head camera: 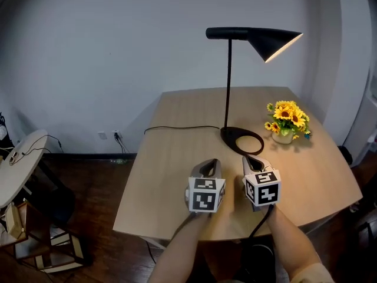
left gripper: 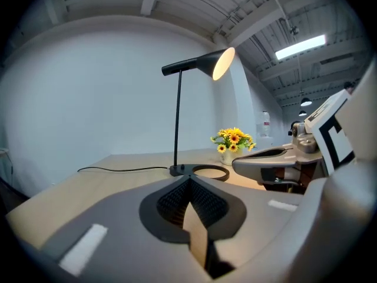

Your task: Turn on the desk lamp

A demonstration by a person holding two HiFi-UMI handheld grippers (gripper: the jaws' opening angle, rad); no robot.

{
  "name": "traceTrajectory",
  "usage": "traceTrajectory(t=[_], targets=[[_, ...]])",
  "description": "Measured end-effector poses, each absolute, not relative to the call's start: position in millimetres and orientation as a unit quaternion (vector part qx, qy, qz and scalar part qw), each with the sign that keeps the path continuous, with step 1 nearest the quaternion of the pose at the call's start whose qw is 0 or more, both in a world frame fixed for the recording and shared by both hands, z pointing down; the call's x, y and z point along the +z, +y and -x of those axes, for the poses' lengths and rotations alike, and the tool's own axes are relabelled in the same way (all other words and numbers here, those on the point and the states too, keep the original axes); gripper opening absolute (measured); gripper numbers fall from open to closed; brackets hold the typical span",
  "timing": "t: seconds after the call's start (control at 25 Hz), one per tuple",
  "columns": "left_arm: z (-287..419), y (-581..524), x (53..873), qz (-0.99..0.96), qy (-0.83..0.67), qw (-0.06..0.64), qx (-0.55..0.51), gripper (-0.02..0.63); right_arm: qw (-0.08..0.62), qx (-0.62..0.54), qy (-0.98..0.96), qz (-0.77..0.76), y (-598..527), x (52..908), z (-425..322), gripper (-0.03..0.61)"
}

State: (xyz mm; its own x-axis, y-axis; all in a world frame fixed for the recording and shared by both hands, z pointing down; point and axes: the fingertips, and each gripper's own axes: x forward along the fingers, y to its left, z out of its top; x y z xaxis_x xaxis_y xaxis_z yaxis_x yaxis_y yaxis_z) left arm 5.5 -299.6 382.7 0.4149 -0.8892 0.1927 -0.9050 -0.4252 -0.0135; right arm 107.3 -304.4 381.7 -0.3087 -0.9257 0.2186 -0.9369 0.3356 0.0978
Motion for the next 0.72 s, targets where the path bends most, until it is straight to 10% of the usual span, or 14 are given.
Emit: traceTrajectory(t=[0.72], targets=[[-8.4,-167.9,391.6,-0.857,-0.503,0.042,0.102,-0.003,0.074,0.06,-0.831,-0.548,-186.4,380.2,-107.6,-0.002]])
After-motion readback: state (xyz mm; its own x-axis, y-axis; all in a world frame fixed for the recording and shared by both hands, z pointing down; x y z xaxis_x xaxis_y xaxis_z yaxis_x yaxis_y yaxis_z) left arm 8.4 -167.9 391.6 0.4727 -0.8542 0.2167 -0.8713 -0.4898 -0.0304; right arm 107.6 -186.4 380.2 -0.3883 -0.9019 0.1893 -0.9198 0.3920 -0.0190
